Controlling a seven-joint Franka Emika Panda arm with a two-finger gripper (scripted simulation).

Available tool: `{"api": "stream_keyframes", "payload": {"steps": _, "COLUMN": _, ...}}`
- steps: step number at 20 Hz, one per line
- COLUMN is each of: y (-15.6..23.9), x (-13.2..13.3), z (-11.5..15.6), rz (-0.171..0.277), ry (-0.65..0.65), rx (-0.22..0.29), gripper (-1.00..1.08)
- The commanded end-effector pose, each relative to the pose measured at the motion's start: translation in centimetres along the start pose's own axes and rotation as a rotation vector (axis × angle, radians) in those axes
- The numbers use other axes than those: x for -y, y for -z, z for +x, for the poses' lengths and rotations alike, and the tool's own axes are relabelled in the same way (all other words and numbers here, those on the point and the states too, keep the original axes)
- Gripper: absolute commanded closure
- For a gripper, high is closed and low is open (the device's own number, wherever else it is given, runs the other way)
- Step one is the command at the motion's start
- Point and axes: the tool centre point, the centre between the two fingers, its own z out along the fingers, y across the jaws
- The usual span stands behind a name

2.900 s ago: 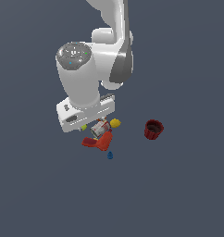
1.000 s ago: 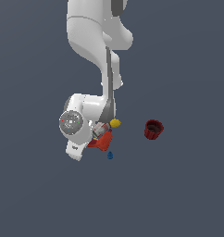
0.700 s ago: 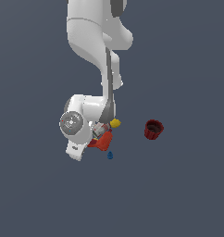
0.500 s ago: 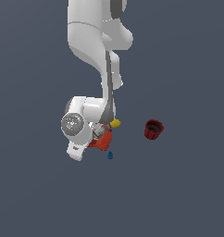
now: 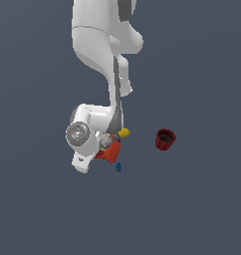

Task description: Pick up a designated object from a clutter of objects.

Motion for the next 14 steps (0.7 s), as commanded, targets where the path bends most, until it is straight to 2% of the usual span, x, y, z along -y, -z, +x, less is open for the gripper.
{"api": "stream_keyframes", "payload": {"steps": 1, "y": -0.9, "x": 0.4, "z": 0.2, "rz": 0.015, "ry": 0.003, "rx": 0.001, "gripper": 1.08}}
{"api": "stream_keyframes", "payload": {"steps": 4, "y": -0.9, "x": 0.4, "z": 0.2, "rz": 0.015, "ry": 0.003, "rx": 0.001, "gripper": 1.08}}
{"api": "stream_keyframes", "payload": {"steps": 5, "y": 0.1, "x": -0.1, "z": 0.0, "rz": -0.002, "ry": 0.0, "rx": -0.001, "gripper": 1.08}}
{"api": "stream_keyframes", "payload": {"steps": 14, "y": 2.2, "x": 0.8, "z": 0.6, "rz": -0.001, "ry": 0.0, "rx": 0.0, "gripper": 1.08}}
